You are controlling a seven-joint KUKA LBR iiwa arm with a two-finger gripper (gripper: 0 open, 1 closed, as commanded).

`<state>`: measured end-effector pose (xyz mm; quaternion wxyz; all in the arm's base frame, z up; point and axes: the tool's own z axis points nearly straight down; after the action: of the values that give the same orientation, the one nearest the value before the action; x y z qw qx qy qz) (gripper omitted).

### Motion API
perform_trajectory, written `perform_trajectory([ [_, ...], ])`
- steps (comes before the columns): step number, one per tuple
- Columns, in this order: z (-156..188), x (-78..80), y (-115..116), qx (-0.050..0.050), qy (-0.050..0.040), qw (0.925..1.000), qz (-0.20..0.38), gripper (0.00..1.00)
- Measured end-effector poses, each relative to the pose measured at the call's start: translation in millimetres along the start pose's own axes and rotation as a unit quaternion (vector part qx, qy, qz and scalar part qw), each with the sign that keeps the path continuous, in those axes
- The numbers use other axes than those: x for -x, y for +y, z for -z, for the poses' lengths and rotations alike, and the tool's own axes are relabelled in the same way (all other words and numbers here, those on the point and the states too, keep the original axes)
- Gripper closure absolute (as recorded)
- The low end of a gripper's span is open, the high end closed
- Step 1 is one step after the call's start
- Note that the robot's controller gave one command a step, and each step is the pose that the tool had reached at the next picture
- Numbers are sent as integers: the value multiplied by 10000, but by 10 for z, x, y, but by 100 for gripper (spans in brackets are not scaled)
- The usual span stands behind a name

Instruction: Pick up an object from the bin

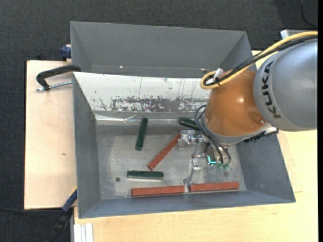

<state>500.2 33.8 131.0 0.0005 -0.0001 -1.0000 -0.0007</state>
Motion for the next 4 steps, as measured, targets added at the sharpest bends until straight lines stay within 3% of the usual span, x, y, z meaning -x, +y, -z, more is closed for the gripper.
perform_trajectory([
  [1,3,4,-1,0,-5,10000,-1,0],
  [2,-152,248,166,-10,-41,9992,388,0],
  [3,-469,482,500,3,-29,9969,791,100],
  [4,-469,481,498,3,-28,9969,789,0],
])
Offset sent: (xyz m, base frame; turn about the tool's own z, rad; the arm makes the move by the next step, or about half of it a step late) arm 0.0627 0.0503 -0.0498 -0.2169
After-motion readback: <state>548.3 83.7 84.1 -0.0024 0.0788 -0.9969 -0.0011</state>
